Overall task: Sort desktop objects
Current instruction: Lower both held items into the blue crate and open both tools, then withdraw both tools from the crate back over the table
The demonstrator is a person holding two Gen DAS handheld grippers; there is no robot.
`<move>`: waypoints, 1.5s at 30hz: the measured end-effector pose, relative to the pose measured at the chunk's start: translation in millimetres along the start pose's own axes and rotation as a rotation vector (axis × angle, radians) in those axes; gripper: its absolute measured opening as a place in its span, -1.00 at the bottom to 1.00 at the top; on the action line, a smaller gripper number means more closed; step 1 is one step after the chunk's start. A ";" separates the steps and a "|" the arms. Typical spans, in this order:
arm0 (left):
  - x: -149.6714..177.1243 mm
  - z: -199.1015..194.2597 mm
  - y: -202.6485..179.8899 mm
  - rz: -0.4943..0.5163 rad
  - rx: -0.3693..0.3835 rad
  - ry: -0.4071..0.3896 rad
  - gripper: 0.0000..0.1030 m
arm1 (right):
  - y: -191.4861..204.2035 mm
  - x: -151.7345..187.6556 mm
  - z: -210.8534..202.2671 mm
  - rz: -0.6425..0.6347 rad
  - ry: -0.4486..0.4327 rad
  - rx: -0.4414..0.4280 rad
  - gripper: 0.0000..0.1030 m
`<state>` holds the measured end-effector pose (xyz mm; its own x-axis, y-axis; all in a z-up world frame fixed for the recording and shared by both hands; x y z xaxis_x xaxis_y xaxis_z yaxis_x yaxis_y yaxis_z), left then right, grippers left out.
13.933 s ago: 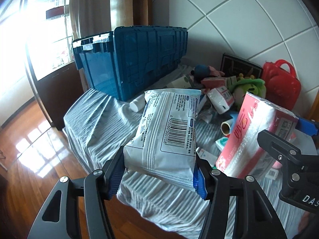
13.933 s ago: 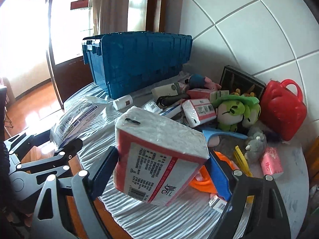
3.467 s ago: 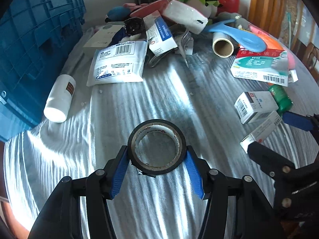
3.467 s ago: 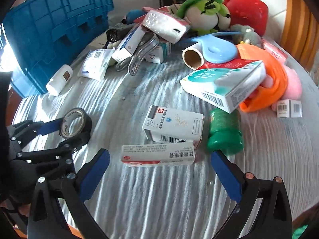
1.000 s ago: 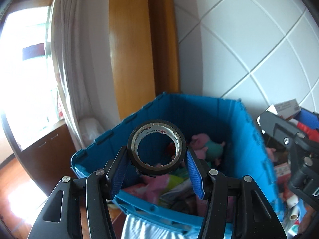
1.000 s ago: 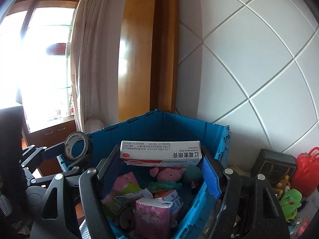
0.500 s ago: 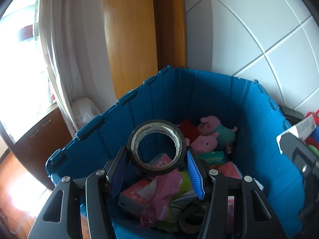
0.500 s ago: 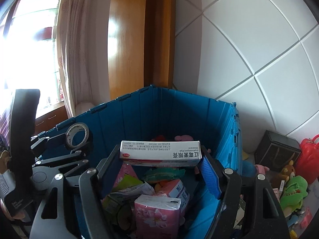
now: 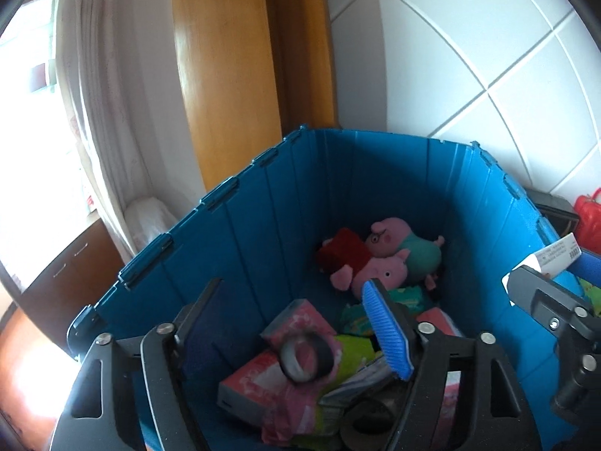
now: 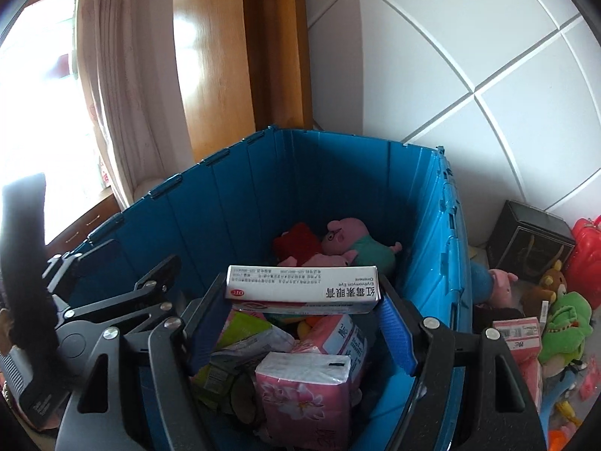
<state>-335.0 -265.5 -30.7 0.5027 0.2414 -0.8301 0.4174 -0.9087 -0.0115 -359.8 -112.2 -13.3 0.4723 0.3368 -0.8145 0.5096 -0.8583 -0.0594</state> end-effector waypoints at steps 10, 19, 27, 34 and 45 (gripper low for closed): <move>-3.5 -2.1 0.9 -0.014 0.013 0.006 0.48 | -6.9 0.9 3.1 0.044 0.023 0.057 0.48; -3.4 -3.4 0.7 -0.020 0.021 -0.003 0.49 | -10.4 1.5 3.4 0.060 0.028 0.081 0.72; -2.1 -5.9 1.2 -0.034 0.009 0.001 0.51 | -10.9 2.0 3.6 0.063 0.038 0.072 0.73; 16.5 -24.9 -2.2 -0.036 0.003 0.022 0.52 | -8.8 8.1 -18.5 0.029 -0.007 0.067 1.00; 33.7 -99.6 -40.9 -0.019 0.029 -0.052 0.59 | -40.0 35.1 -90.8 0.022 -0.074 0.101 1.00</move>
<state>-259.7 -186.3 -2.7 0.4541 0.2417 -0.8575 0.4042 -0.9136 -0.0434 -298.3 -30.9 12.9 0.4266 0.2908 -0.8564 0.4224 -0.9013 -0.0957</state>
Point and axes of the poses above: each gripper's, at about its wrist camera, not at the fingertips, and z roughly the way its jaws point, y to its left, x to its underside, the point moved 3 cm from there along z, roughly the way its jaws point, and after that the axes turned 7 degrees about -z, right-handed, at the moved point
